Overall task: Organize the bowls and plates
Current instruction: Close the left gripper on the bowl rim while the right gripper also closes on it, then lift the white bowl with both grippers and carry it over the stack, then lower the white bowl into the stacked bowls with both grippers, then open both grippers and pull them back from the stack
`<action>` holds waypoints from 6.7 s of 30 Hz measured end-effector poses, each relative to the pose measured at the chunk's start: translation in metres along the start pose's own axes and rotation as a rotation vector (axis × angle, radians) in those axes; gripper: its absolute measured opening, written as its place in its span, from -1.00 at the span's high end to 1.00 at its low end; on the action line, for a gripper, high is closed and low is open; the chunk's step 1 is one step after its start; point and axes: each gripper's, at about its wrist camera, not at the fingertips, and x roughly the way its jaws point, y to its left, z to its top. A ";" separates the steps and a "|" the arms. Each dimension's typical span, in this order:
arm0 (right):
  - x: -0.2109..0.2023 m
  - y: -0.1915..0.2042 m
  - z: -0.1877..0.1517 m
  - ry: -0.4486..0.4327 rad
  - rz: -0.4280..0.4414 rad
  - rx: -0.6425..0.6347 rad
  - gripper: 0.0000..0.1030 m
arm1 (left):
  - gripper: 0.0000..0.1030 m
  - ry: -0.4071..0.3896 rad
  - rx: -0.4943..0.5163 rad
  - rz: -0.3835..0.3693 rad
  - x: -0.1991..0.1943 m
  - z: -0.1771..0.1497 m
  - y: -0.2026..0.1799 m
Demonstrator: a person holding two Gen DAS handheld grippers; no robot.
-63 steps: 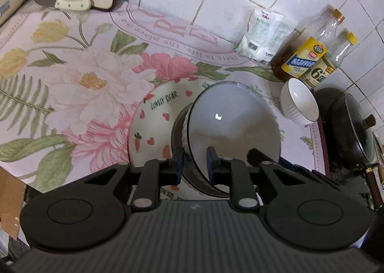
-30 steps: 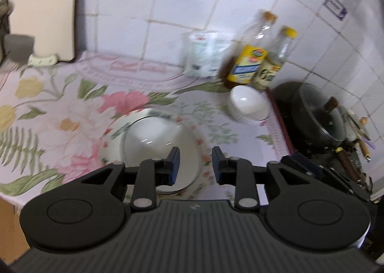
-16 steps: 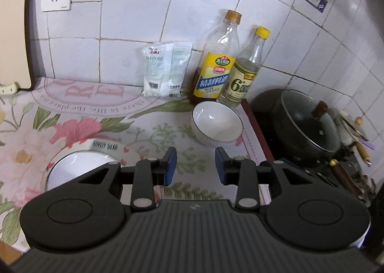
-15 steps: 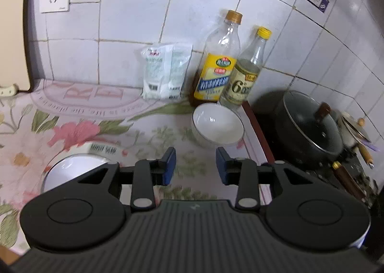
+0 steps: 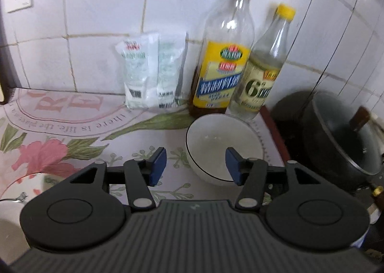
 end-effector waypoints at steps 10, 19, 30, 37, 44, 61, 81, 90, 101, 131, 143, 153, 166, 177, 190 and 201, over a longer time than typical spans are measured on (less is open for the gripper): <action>0.035 -0.015 0.001 0.052 -0.036 0.141 0.18 | -0.22 0.118 -0.015 0.083 0.049 -0.004 0.006; 0.048 -0.028 0.002 0.091 -0.044 0.218 0.18 | 0.66 0.173 -0.071 -0.020 0.063 -0.005 0.007; 0.032 -0.023 -0.008 0.151 -0.076 0.309 0.50 | 0.71 0.200 -0.008 -0.009 0.037 -0.011 -0.002; 0.003 -0.006 -0.015 0.173 -0.104 0.311 0.51 | 0.72 0.196 0.006 0.005 0.002 -0.021 -0.004; -0.035 0.010 -0.023 0.167 -0.084 0.312 0.51 | 0.71 0.169 0.028 0.004 -0.045 -0.024 -0.004; -0.114 0.110 -0.028 0.132 -0.004 0.139 0.50 | 0.71 0.061 -0.027 -0.015 -0.171 -0.028 0.051; -0.119 0.196 -0.050 0.237 0.024 0.013 0.50 | 0.71 0.043 -0.119 0.028 -0.228 -0.038 0.126; -0.100 0.204 -0.066 0.289 0.002 -0.010 0.50 | 0.72 0.107 -0.147 0.053 -0.209 -0.052 0.145; -0.074 0.213 -0.078 0.321 -0.023 -0.104 0.50 | 0.72 0.151 -0.175 0.072 -0.184 -0.061 0.164; -0.047 0.226 -0.084 0.359 -0.072 -0.360 0.45 | 0.68 0.279 -0.256 0.062 -0.160 -0.057 0.176; -0.049 0.235 -0.087 0.335 -0.100 -0.414 0.38 | 0.69 0.273 -0.285 0.044 -0.164 -0.056 0.181; -0.052 0.233 -0.087 0.307 -0.108 -0.384 0.36 | 0.63 0.245 -0.299 0.091 -0.165 -0.058 0.179; -0.067 0.239 -0.085 0.268 -0.102 -0.413 0.06 | 0.64 0.216 -0.224 0.099 -0.175 -0.055 0.178; -0.092 0.242 -0.086 0.241 -0.112 -0.450 -0.05 | 0.63 0.186 -0.169 0.034 -0.200 -0.049 0.177; -0.122 0.243 -0.094 0.214 -0.134 -0.482 -0.32 | 0.27 0.142 -0.047 -0.002 -0.252 -0.050 0.159; -0.174 0.253 -0.093 0.190 -0.115 -0.509 -0.43 | -0.20 0.089 0.012 0.067 -0.302 -0.063 0.168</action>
